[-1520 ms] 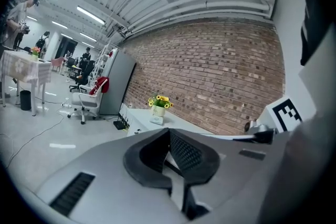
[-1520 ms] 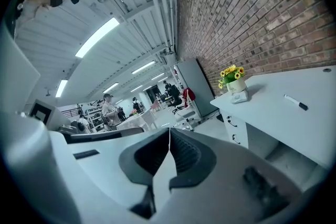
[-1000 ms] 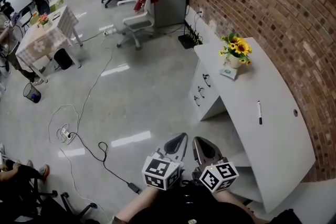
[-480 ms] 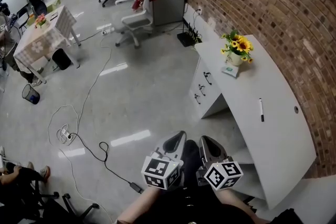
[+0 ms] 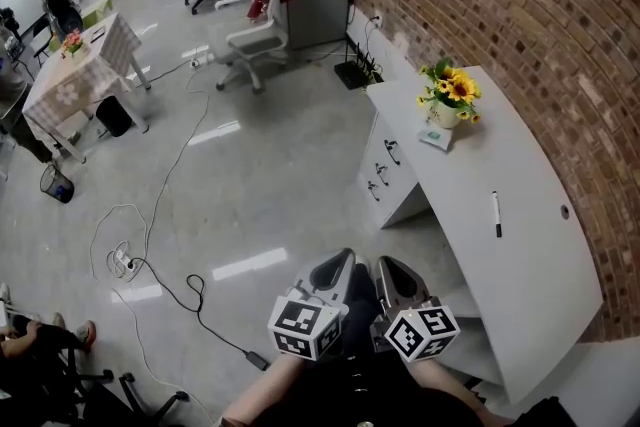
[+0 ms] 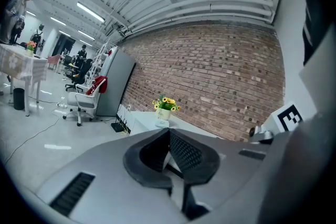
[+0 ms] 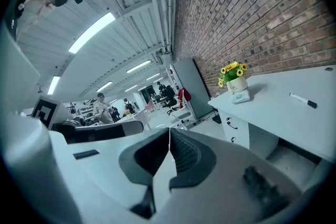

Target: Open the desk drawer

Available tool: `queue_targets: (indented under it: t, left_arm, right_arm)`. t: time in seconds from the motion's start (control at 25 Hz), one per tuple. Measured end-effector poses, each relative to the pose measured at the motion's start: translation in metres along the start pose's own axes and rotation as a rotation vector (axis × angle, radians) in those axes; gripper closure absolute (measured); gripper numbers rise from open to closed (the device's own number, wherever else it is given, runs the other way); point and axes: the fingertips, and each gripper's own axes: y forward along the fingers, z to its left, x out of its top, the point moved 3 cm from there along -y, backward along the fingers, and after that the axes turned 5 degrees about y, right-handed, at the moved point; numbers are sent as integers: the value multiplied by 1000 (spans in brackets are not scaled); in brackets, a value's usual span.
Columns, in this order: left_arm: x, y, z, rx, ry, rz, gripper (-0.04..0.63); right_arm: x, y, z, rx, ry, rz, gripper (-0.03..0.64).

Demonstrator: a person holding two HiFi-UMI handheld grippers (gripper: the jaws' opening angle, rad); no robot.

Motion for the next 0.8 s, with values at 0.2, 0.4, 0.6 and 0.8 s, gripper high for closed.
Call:
queue_targets:
  t: [0.2, 0.4, 0.6, 0.8]
  left_arm:
    - [7, 29, 5, -6, 8, 20, 588]
    - [18, 63, 15, 1, 11, 26, 588]
    - [25, 95, 29, 13, 1, 35, 588]
    - [36, 128, 42, 21, -5, 40, 588]
  right_arm:
    - [16, 17, -17, -6, 15, -3, 603]
    - [35, 41, -38, -4, 21, 3, 603]
    - [52, 70, -57, 6, 19, 16, 603]
    - [74, 99, -74, 22, 14, 22, 603]
